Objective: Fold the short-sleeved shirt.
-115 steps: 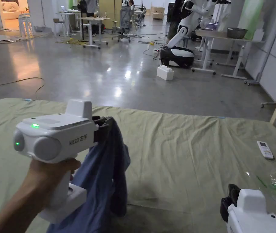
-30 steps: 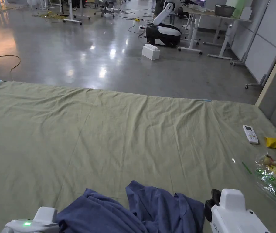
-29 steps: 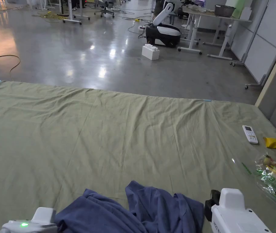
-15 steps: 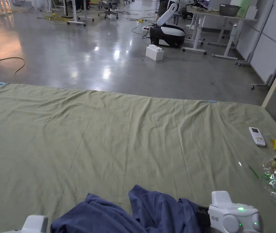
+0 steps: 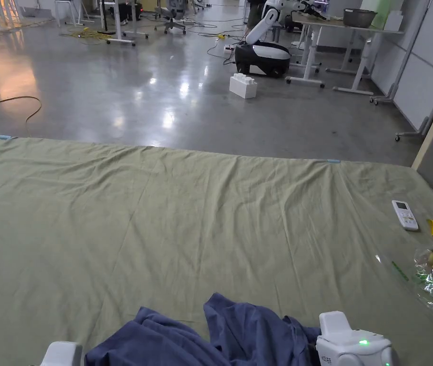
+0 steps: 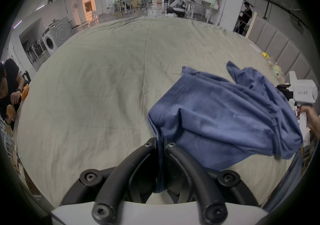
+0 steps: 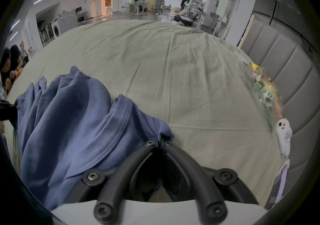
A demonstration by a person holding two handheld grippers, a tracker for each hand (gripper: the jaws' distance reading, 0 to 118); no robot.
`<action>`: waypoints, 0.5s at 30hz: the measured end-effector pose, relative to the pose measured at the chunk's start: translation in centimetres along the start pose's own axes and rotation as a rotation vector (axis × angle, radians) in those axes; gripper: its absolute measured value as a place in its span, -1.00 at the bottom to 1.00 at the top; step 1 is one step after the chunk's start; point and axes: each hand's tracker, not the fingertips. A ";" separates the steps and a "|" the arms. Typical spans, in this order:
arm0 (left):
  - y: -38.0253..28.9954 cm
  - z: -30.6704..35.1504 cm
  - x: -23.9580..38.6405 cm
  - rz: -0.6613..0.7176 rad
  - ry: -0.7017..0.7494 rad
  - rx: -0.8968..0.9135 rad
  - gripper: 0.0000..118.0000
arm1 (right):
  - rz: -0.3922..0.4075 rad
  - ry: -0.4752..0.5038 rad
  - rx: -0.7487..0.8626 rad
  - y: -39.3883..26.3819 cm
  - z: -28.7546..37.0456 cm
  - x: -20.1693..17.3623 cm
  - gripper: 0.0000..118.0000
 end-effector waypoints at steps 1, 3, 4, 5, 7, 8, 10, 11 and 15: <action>0.2 0.4 -0.1 0.003 -0.002 0.010 -0.87 | -0.006 -0.008 0.021 0.1 0.5 0.0 -0.96; 1.1 2.2 0.1 0.005 -0.007 0.032 -0.87 | -0.036 -0.006 0.063 0.5 2.2 0.5 -0.96; 1.5 3.0 0.0 0.010 -0.029 0.073 -0.87 | -0.042 -0.013 0.077 0.7 3.0 0.7 -0.96; 2.0 3.8 -0.2 0.011 -0.044 0.085 -0.87 | -0.046 -0.025 0.100 1.0 4.2 1.0 -0.96; 3.2 5.0 -0.8 0.028 -0.042 0.115 -0.87 | -0.035 -0.044 0.127 1.5 6.2 1.5 -0.96; 3.8 5.8 -1.1 0.029 -0.053 0.148 -0.87 | -0.029 -0.064 0.150 1.8 7.3 1.8 -0.96; 5.0 7.4 -1.5 0.024 -0.051 0.183 -0.87 | 0.005 -0.104 0.196 2.4 9.3 2.3 -0.96; 5.8 8.1 -1.8 0.018 -0.047 0.202 -0.87 | 0.025 -0.123 0.213 2.7 10.3 2.6 -0.96; 8.4 11.8 -2.8 0.021 -0.051 0.286 -0.87 | -0.027 -0.162 0.266 3.9 14.1 4.4 -0.96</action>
